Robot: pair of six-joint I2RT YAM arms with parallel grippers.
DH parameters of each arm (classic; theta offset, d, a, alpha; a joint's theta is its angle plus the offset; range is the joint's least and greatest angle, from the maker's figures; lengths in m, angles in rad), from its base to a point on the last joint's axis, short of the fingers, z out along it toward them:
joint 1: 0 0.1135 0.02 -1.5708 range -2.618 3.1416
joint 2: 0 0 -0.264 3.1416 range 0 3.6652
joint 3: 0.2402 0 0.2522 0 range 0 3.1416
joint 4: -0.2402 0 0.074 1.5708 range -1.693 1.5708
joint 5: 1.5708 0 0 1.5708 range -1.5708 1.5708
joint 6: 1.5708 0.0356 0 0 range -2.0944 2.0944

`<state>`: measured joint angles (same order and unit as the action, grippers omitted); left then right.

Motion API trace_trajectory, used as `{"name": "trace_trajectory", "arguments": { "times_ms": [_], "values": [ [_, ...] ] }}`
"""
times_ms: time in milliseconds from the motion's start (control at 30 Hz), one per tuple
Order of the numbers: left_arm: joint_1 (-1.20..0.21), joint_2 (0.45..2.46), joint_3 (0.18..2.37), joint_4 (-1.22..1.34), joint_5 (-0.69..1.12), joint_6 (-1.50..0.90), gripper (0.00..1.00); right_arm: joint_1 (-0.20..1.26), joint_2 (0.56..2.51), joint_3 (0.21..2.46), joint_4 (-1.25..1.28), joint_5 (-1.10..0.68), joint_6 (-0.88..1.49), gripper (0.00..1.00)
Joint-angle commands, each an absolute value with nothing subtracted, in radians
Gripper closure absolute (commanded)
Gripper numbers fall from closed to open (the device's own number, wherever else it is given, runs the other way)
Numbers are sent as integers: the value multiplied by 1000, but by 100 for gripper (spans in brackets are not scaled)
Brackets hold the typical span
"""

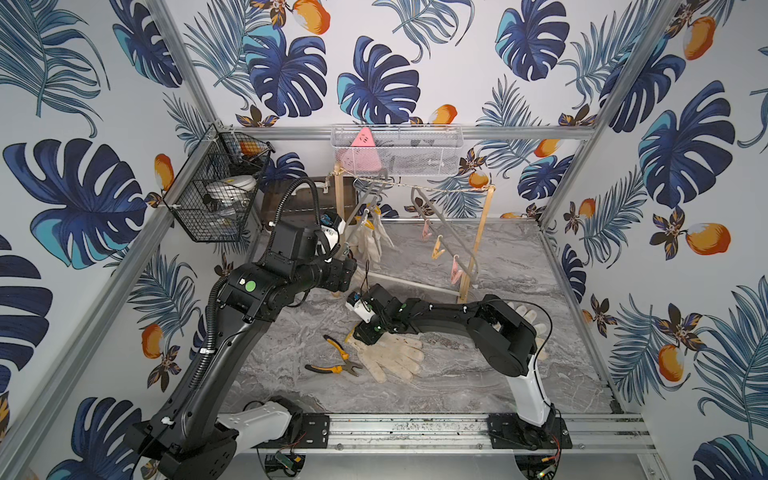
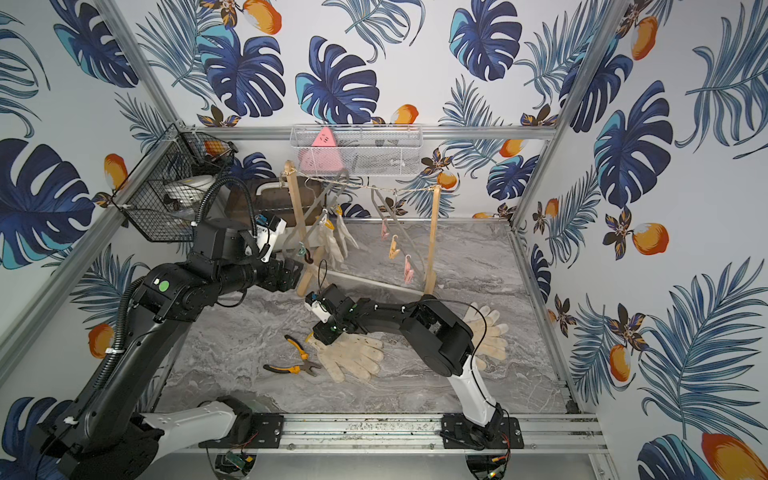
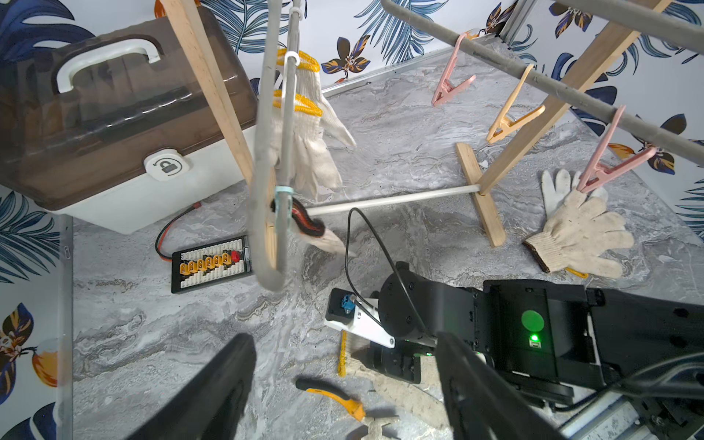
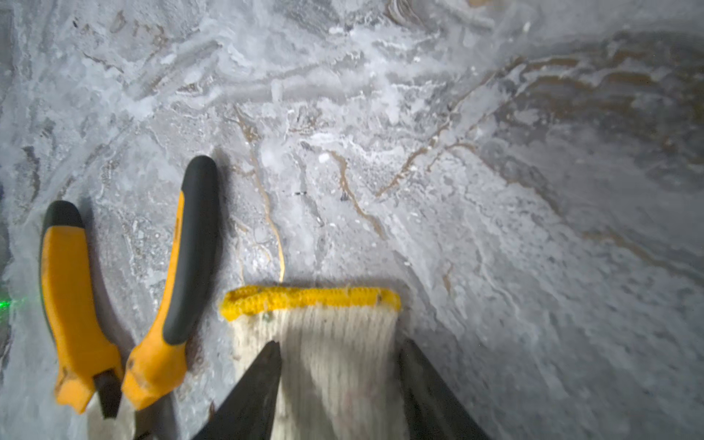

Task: Clip the gloves onto a hanger to dry
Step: Move the clothesline to the center of the board.

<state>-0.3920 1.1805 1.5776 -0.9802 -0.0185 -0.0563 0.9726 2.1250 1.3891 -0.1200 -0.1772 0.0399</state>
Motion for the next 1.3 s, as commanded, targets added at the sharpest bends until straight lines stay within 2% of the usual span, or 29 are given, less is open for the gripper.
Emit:
{"name": "trace_trajectory", "arguments": {
  "times_ms": [0, 167, 333, 500, 667, 967, 1167, 1267],
  "values": [
    [-390, 1175, 1574, -971, -3, -63, 20, 967, 2147, 1396, -153, -143, 29, 47],
    [-390, 1178, 1577, -973, -3, -52, 20, 954, 2165, 1420, -142, -181, 36, 47],
    [-390, 1170, 1561, -976, -33, -43, 19, 954, 2172, 1439, -181, -202, -2, 70],
    [-385, 1151, 1538, -952, -62, -43, 18, 960, 2133, 1385, -176, -232, -6, 81],
    [-363, 1160, 1543, -911, -78, -50, 17, 960, 2094, 1336, -143, -239, -11, 100],
    [-204, 1262, 1715, -829, 50, -24, 16, 960, 1918, 1247, -86, -277, 10, 100],
    [-127, 1386, 1789, -742, 173, 5, 16, 960, 1797, 1191, -73, -296, 22, 100],
    [-102, 1458, 1850, -743, 176, 30, 16, 960, 1742, 1174, -81, -291, 24, 100]
  ]
}}
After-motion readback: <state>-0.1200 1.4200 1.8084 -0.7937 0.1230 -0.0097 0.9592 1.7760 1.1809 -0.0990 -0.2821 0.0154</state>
